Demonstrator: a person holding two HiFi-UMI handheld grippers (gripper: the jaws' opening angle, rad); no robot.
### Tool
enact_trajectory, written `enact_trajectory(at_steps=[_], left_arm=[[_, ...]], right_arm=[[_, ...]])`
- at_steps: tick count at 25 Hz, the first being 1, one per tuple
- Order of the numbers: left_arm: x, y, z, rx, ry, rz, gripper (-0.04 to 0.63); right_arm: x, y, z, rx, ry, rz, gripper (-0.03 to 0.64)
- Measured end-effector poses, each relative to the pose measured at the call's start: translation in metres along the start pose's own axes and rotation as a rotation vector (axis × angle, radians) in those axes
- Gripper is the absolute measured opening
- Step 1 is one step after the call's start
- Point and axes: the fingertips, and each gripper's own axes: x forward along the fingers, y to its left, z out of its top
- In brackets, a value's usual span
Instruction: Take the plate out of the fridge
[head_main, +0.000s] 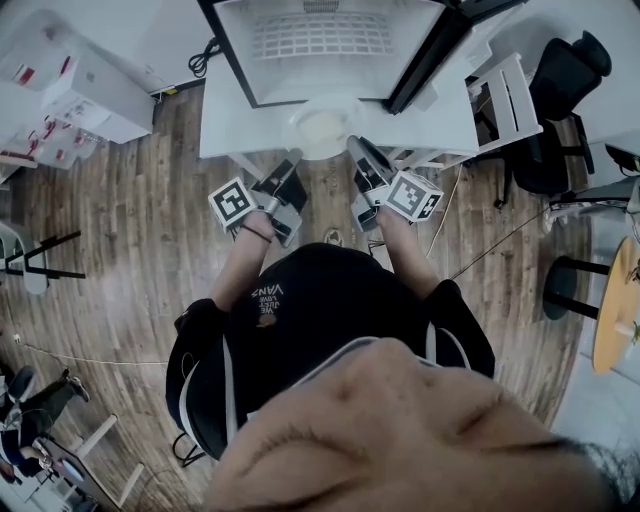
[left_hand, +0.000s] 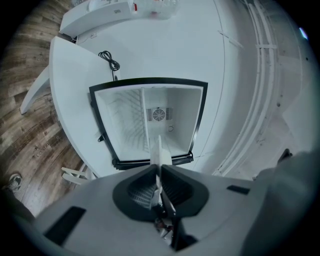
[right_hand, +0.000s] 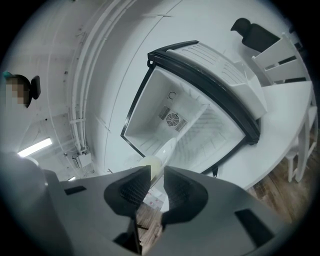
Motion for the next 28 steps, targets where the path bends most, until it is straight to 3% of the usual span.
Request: enact_trajectory(at_steps=[28], left_arm=[[-0.028,-0.007,-0.014,-0.005,0.066,-0.012,0.041]], right_arm=[[-0.025,0.019,-0.021,-0.007,-0.06,-0.045,0.087]])
